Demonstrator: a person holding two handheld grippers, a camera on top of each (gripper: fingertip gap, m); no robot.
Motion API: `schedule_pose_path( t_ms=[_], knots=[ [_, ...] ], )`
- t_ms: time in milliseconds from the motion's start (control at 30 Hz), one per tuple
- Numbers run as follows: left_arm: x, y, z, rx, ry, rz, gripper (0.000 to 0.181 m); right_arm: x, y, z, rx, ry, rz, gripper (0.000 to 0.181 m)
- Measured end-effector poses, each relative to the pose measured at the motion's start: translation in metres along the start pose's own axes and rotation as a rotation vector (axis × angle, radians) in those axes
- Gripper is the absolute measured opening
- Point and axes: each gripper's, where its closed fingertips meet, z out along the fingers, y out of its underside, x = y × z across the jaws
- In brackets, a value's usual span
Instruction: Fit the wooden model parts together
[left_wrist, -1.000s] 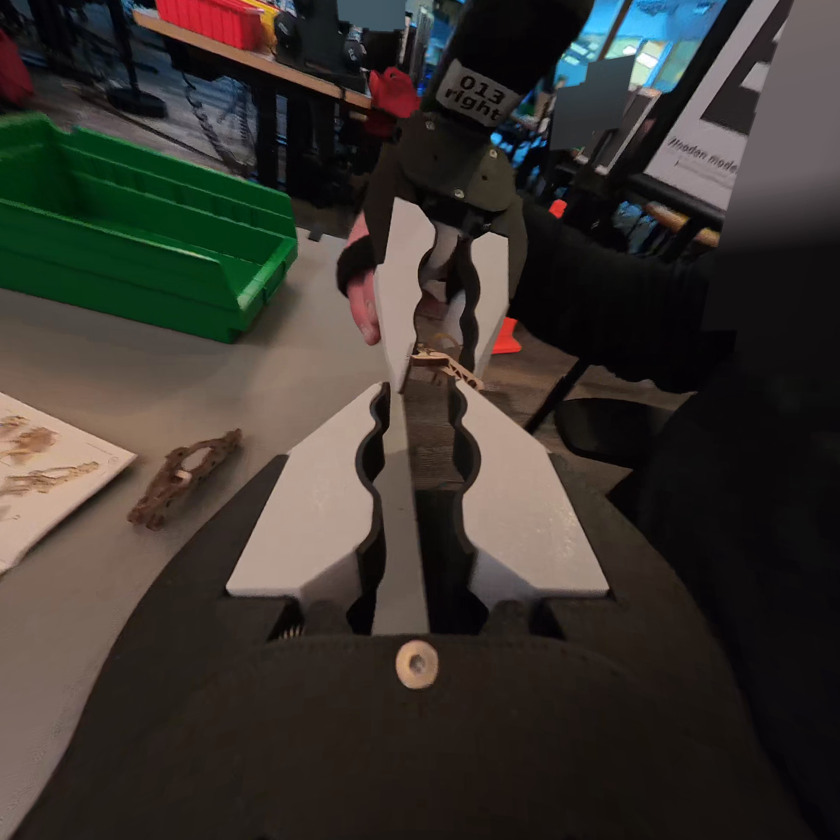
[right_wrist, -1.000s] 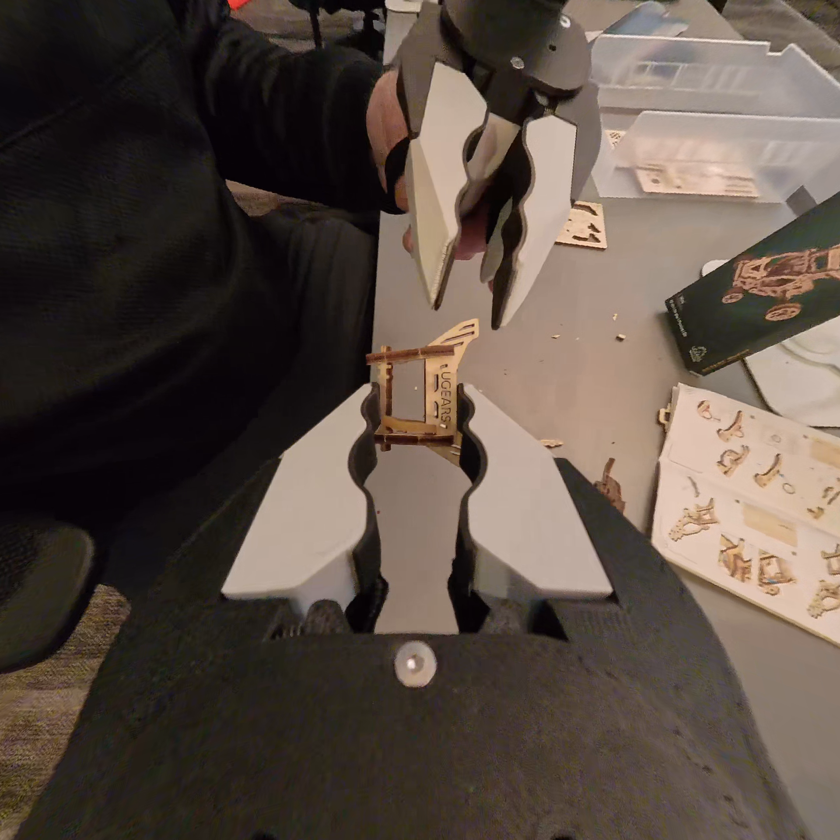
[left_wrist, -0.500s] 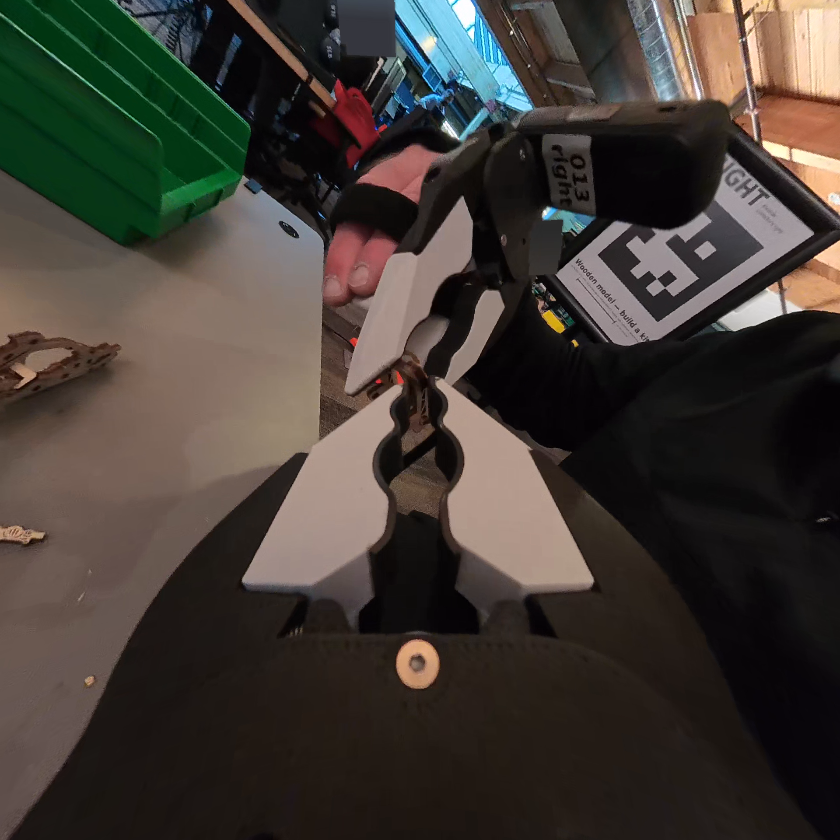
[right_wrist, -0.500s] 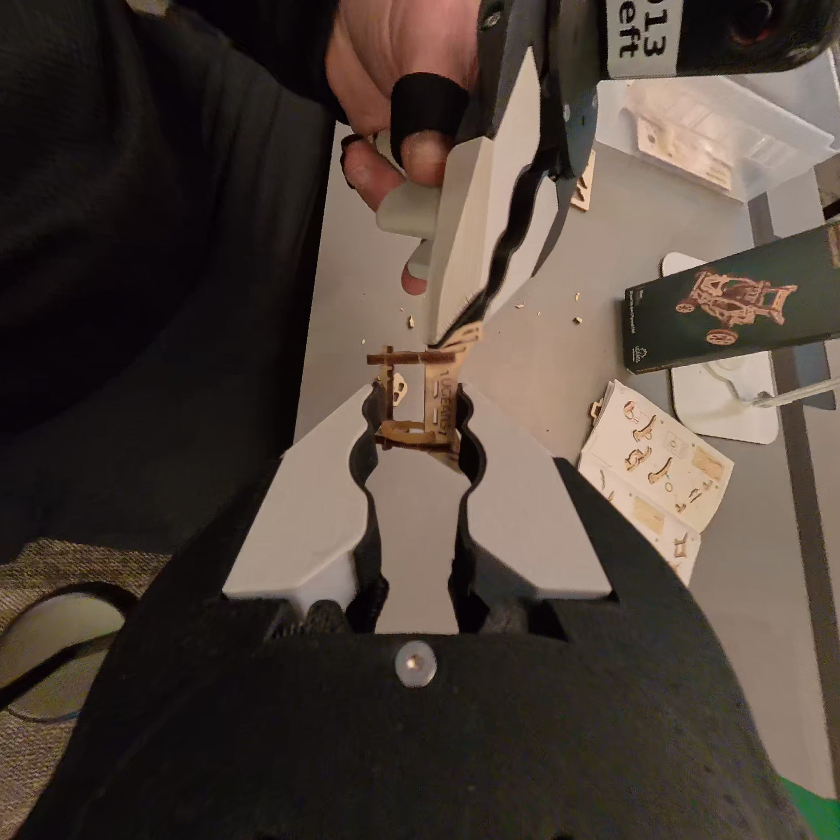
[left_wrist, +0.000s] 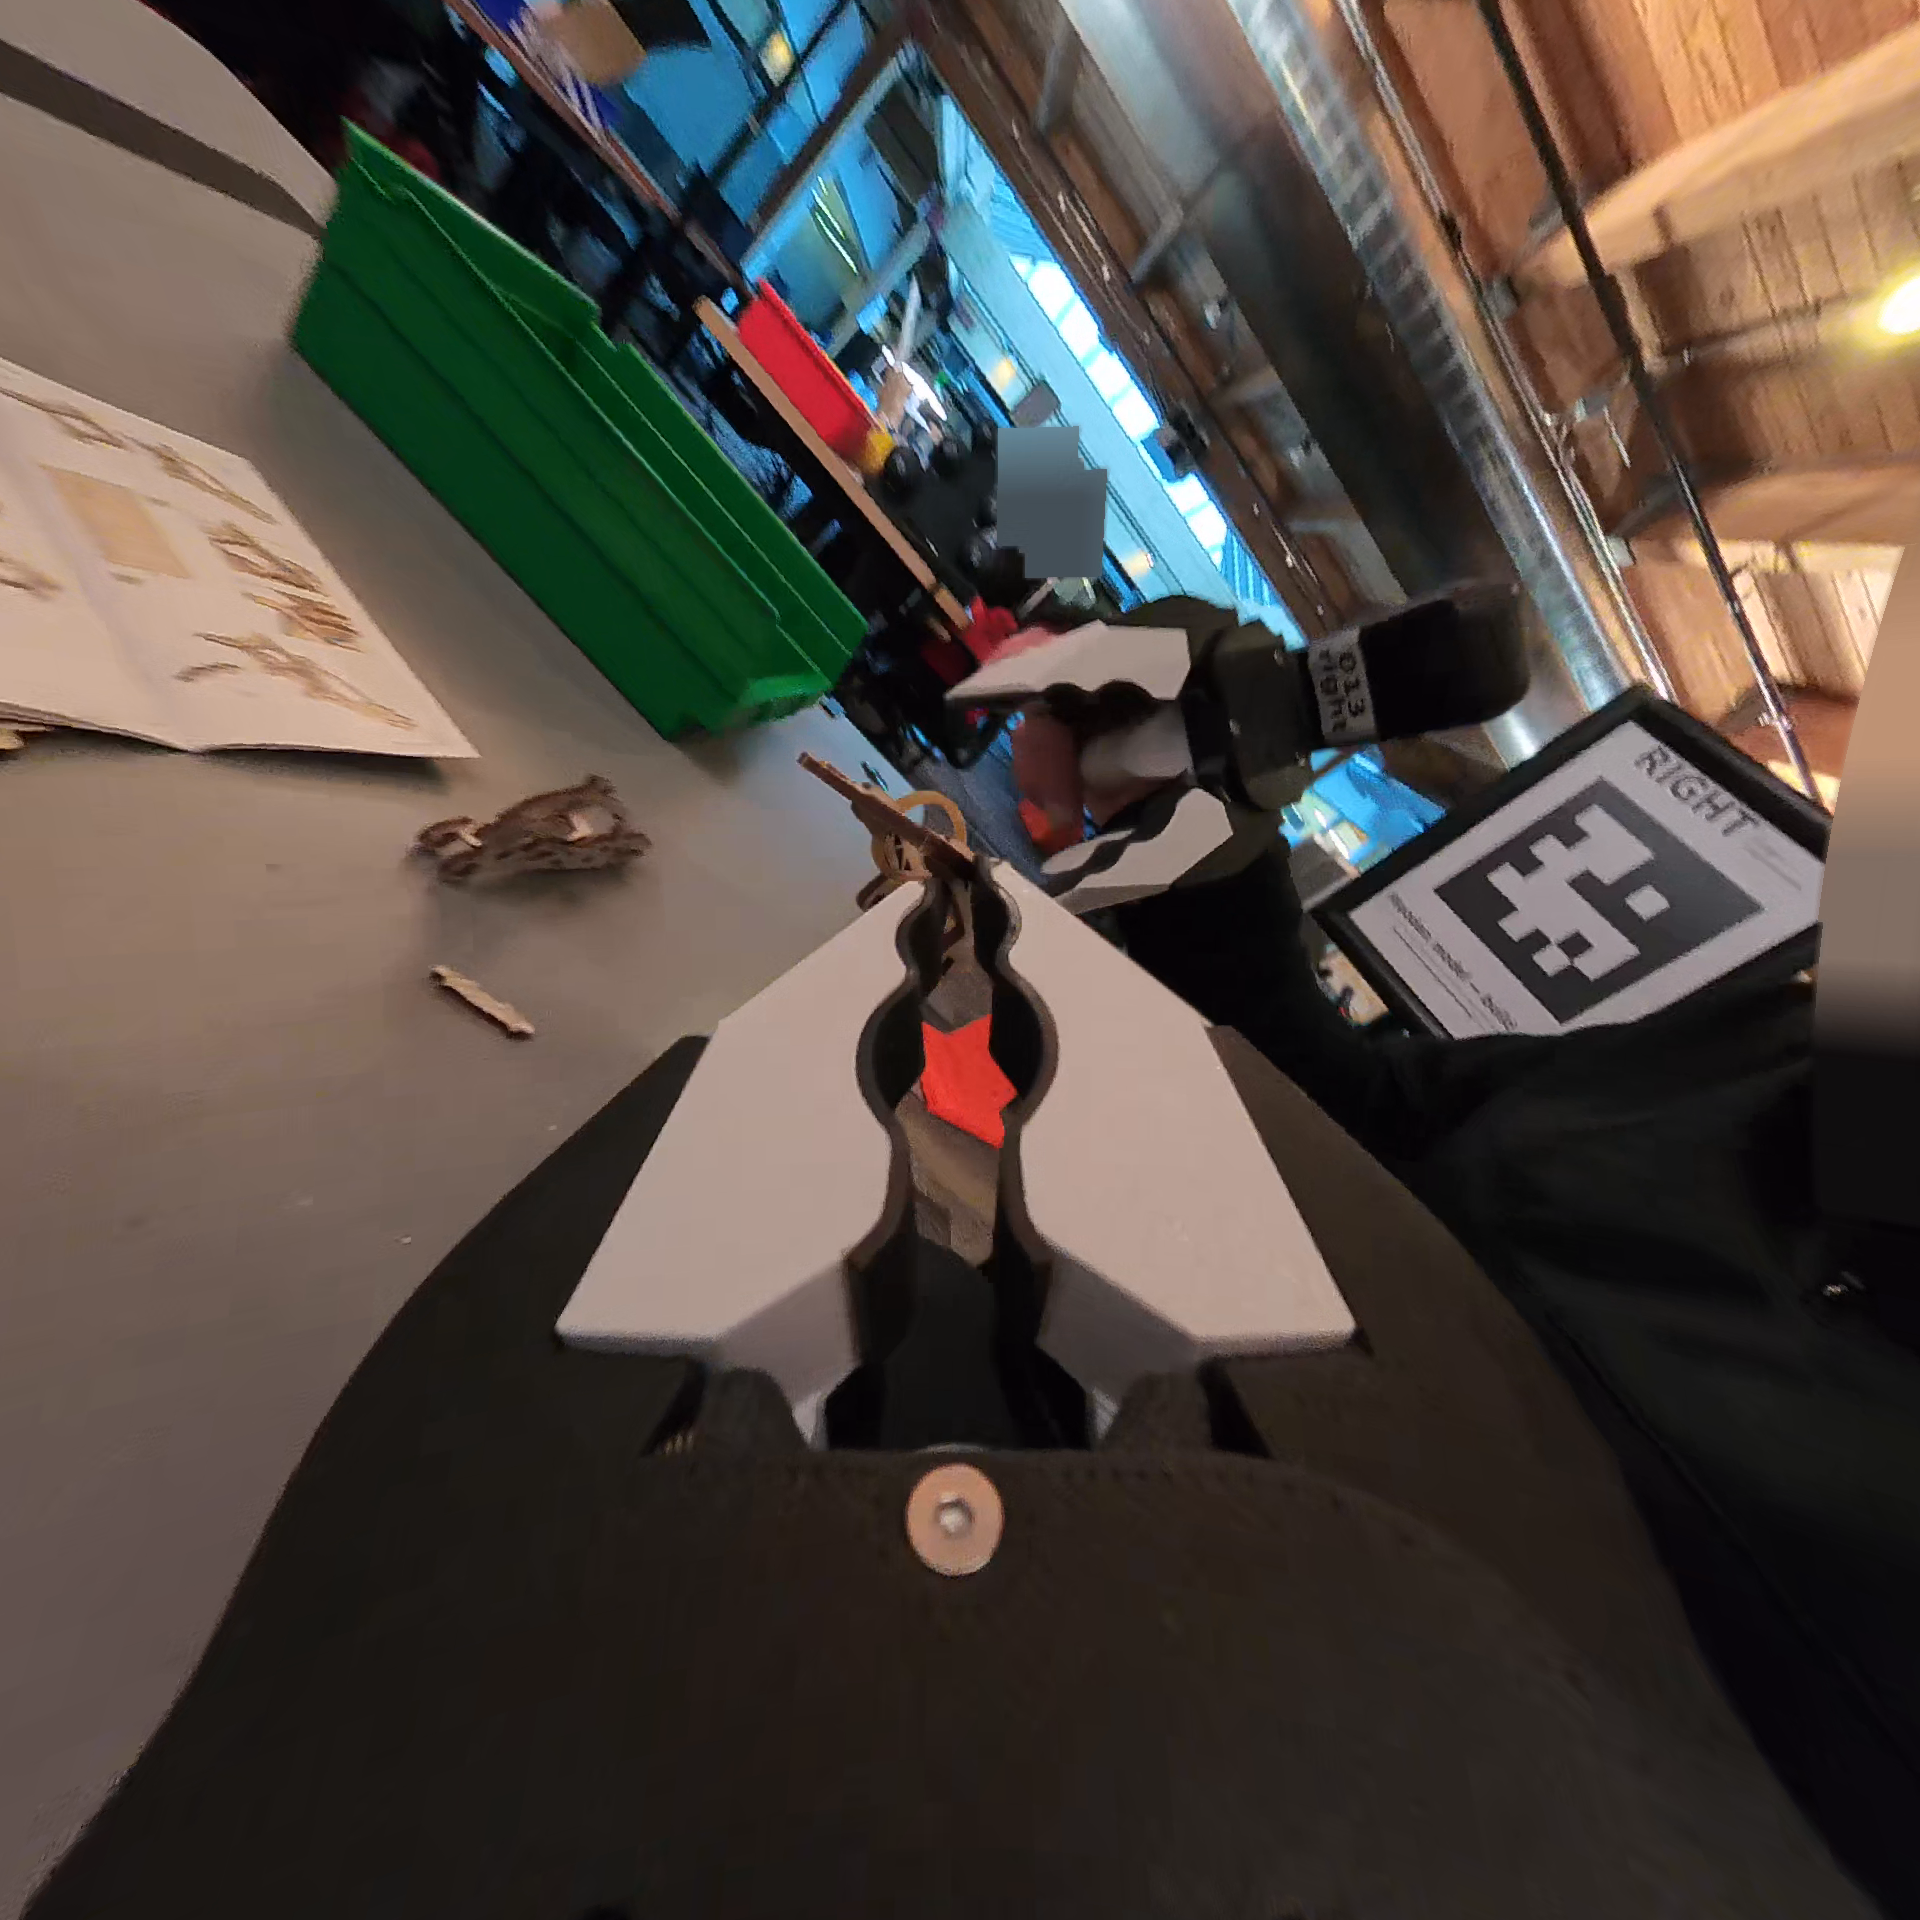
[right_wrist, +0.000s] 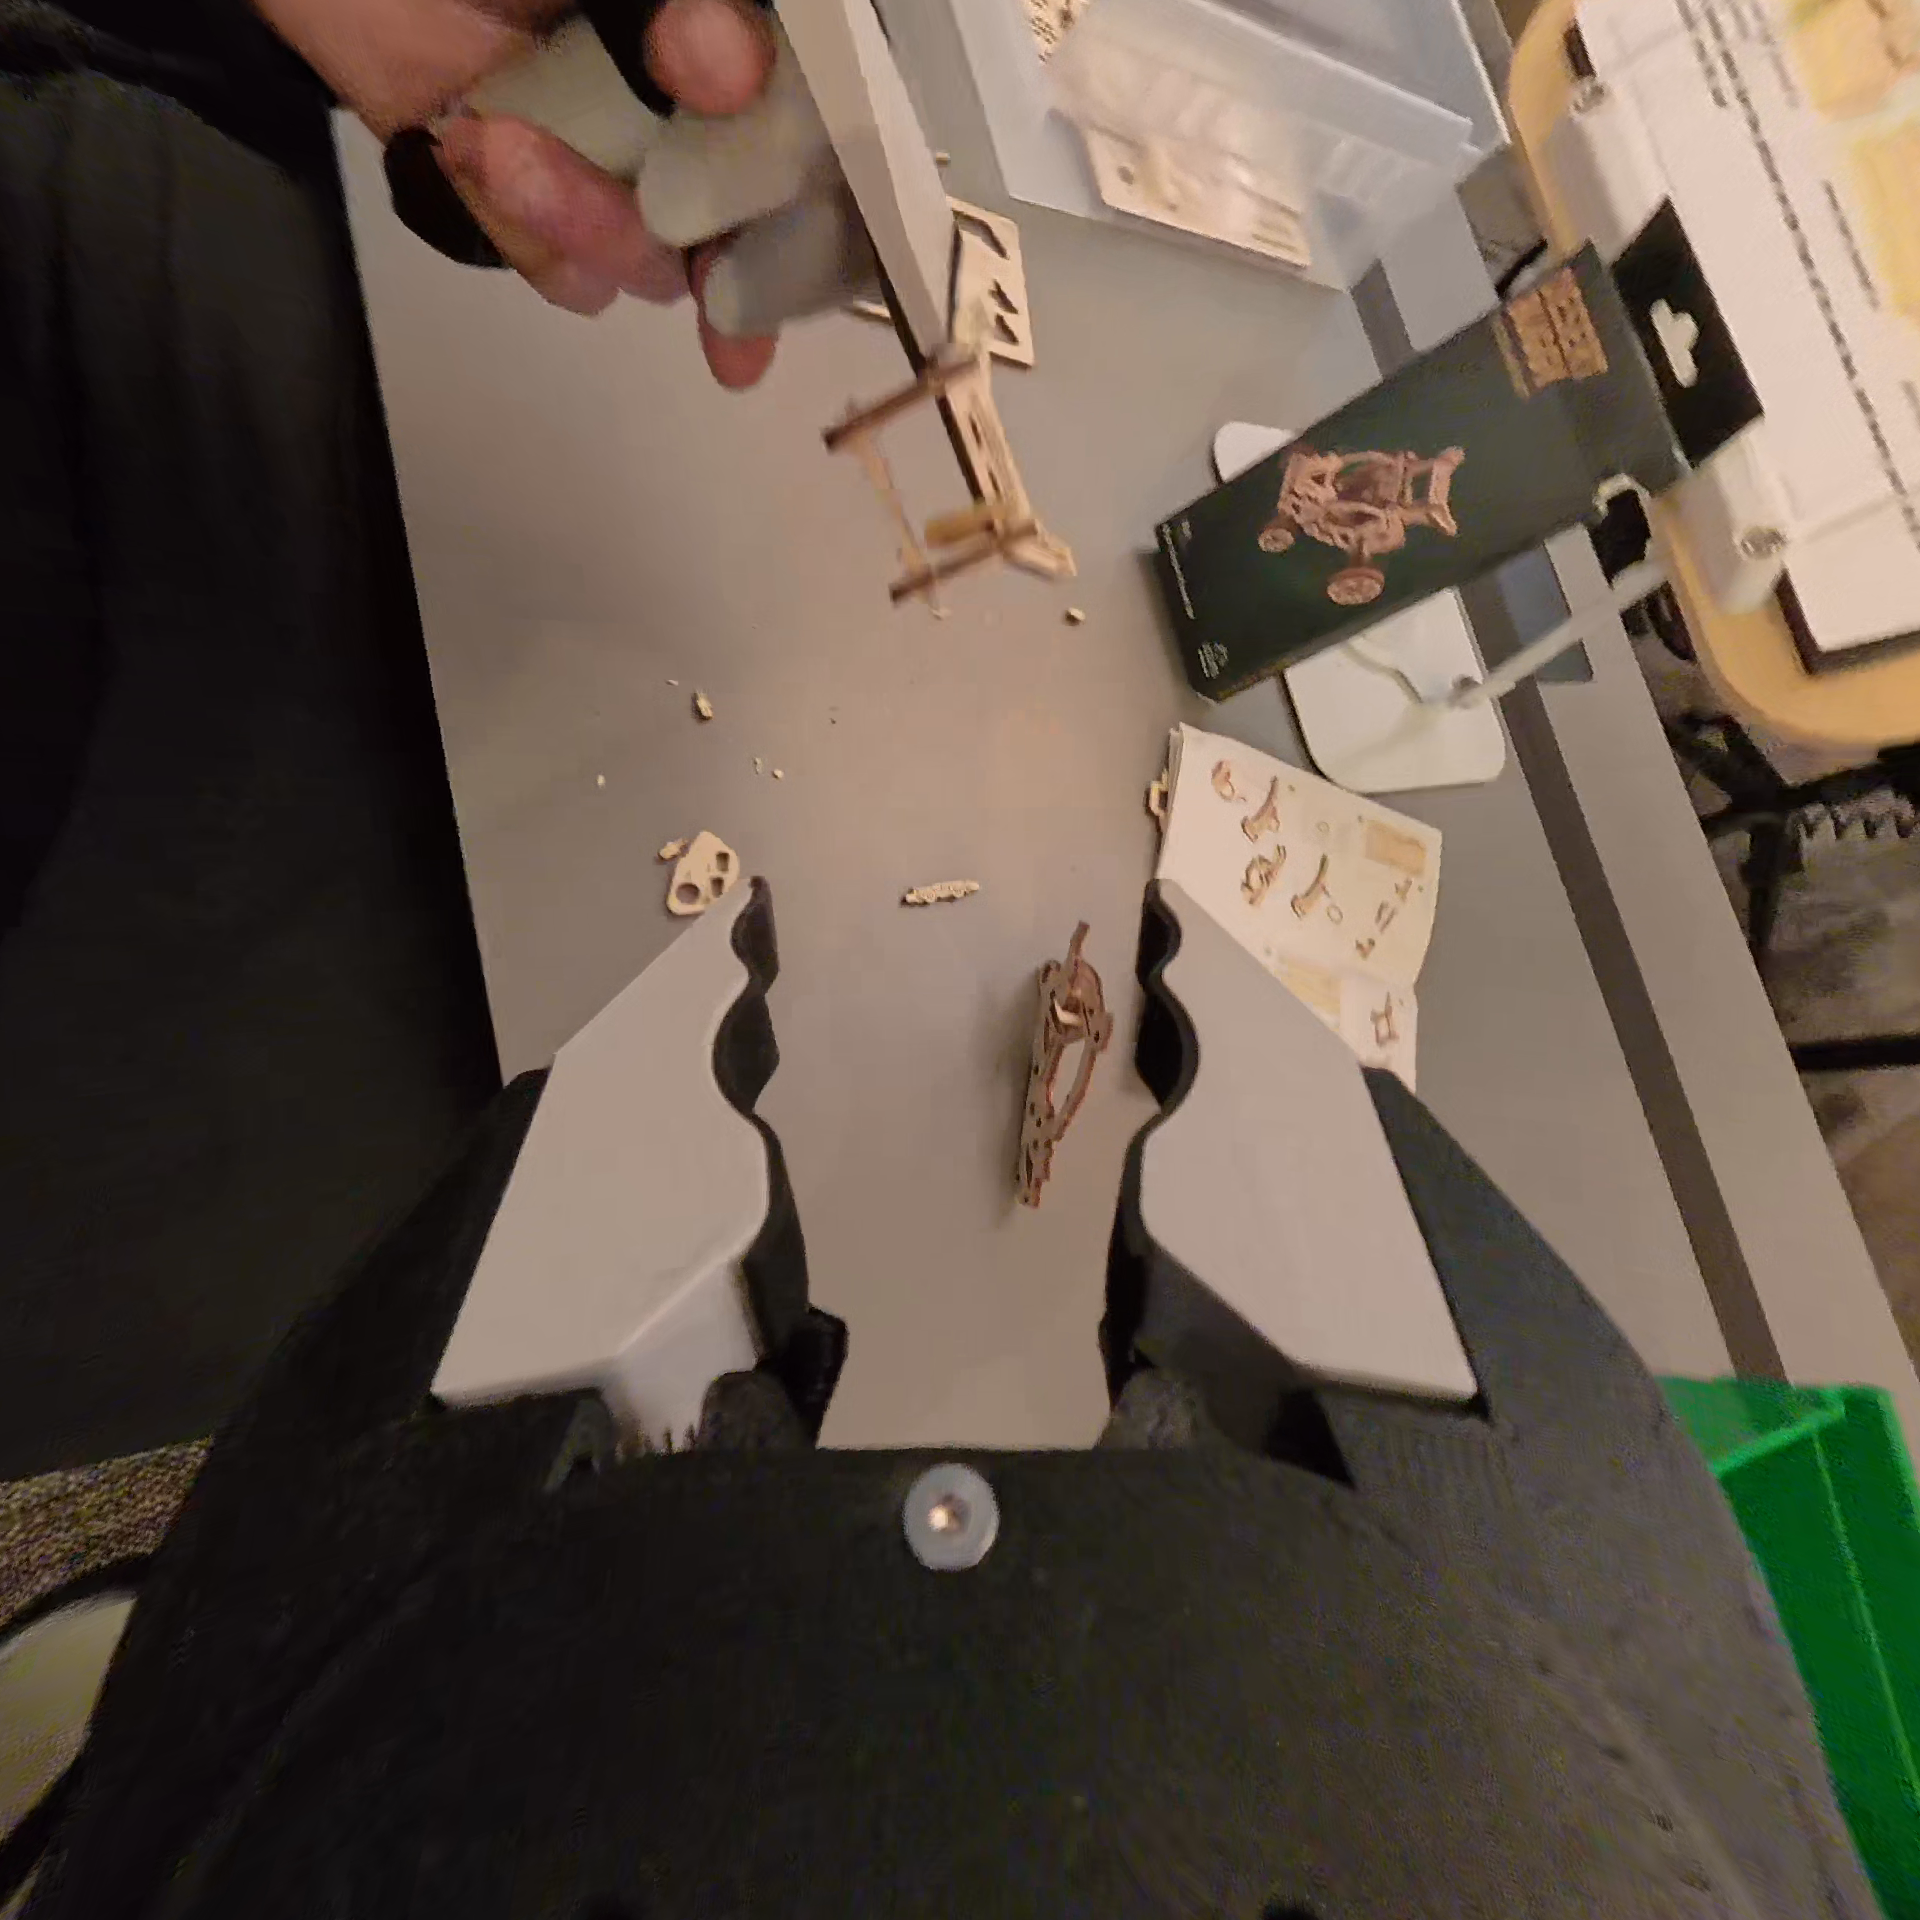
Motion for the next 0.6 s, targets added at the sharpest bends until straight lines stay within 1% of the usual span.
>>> schedule_pose_path(
  t_ms=[100, 200, 233, 300, 400, 500, 600],
  knots=[
    [-0.015, -0.001, -0.005, 0.045, -0.047, -0.003, 0.003, 0.011, 0.020, -0.003, -0.002, 0.056, 0.117, 0.061],
    [-0.023, 0.001, 0.004, 0.068, -0.034, -0.028, 0.003, 0.016, 0.046, 0.004, -0.025, 0.064, 0.231, 0.065],
    [-0.026, 0.003, 0.008, 0.063, -0.038, -0.024, 0.003, 0.017, 0.055, 0.009, -0.047, 0.064, 0.251, 0.067],
    [-0.032, 0.007, 0.019, 0.052, -0.032, -0.024, 0.003, 0.020, 0.074, 0.023, -0.088, 0.079, 0.284, 0.066],
    [-0.043, 0.008, 0.031, 0.074, -0.021, -0.038, 0.003, 0.031, 0.094, 0.044, -0.070, 0.123, 0.333, 0.065],
    [-0.054, 0.011, 0.040, 0.074, -0.047, -0.039, 0.003, 0.031, 0.120, 0.066, -0.124, 0.097, 0.397, 0.066],
    [-0.066, 0.011, 0.042, 0.090, -0.073, -0.049, 0.003, 0.029, 0.132, 0.080, -0.154, 0.076, 0.433, 0.062]
  ],
)
